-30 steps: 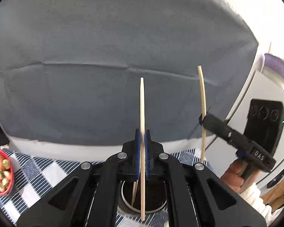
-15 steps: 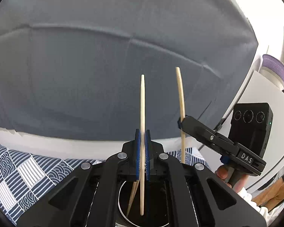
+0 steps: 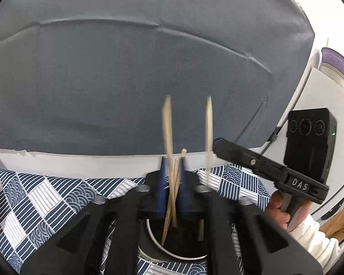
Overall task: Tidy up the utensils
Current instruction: 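Open the left tool over the black cup while the right tool releases its chopstick into it, then move the right tool down toward the plain white spoon on the cloth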
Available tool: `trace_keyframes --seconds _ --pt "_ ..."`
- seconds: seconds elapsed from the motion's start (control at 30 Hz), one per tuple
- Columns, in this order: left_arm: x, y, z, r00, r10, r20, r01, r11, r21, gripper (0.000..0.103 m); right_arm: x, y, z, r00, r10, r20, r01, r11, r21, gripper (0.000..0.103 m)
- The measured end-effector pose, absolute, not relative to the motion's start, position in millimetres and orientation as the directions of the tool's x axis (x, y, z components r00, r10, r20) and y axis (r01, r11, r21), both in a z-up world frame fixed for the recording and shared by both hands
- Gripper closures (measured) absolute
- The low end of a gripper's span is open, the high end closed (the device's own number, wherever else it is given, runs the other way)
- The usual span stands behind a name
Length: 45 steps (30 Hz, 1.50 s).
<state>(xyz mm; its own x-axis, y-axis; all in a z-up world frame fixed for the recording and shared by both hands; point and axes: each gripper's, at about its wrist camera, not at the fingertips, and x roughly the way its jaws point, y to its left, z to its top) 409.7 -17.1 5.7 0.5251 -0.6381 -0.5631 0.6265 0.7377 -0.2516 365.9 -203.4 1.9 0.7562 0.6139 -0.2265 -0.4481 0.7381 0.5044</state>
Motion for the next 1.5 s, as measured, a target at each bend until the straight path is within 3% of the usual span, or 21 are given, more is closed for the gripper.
trace_keyframes --seconds 0.03,0.07,0.13,0.2,0.23,0.27,0.63,1.5 --pt "407 -15 8 0.533 -0.639 -0.555 0.627 0.738 -0.248 0.051 363 -203 5 0.761 0.605 -0.233 -0.442 0.747 0.497 0.083" --pt "405 -11 11 0.542 -0.636 -0.55 0.623 0.743 -0.244 0.039 358 -202 10 0.775 0.583 -0.242 -0.427 0.767 0.479 0.063" --pt "397 10 16 0.571 -0.616 -0.543 0.608 0.761 -0.225 0.035 349 -202 19 0.793 0.556 -0.248 -0.411 0.789 0.456 0.048" --pt "392 21 20 0.61 -0.578 -0.542 0.577 0.793 -0.196 0.013 340 -200 29 0.806 0.527 -0.27 -0.39 0.816 0.428 0.038" --pt "388 25 22 0.634 -0.561 -0.532 0.562 0.807 -0.181 0.006 335 -200 33 0.818 0.5 -0.284 -0.368 0.835 0.409 0.021" --pt "384 30 23 0.642 -0.557 -0.527 0.56 0.81 -0.175 0.006 329 -197 39 0.831 0.472 -0.295 -0.351 0.856 0.38 0.016" --pt "353 39 6 0.594 -0.504 -0.627 0.56 0.819 -0.128 0.006 292 -170 52 0.834 0.391 -0.389 -0.3 0.914 0.275 0.015" --pt "280 0 -83 0.371 -0.433 -0.821 0.66 0.745 -0.095 0.006 175 -167 -70 0.649 0.32 -0.69 -0.208 0.947 0.244 0.015"
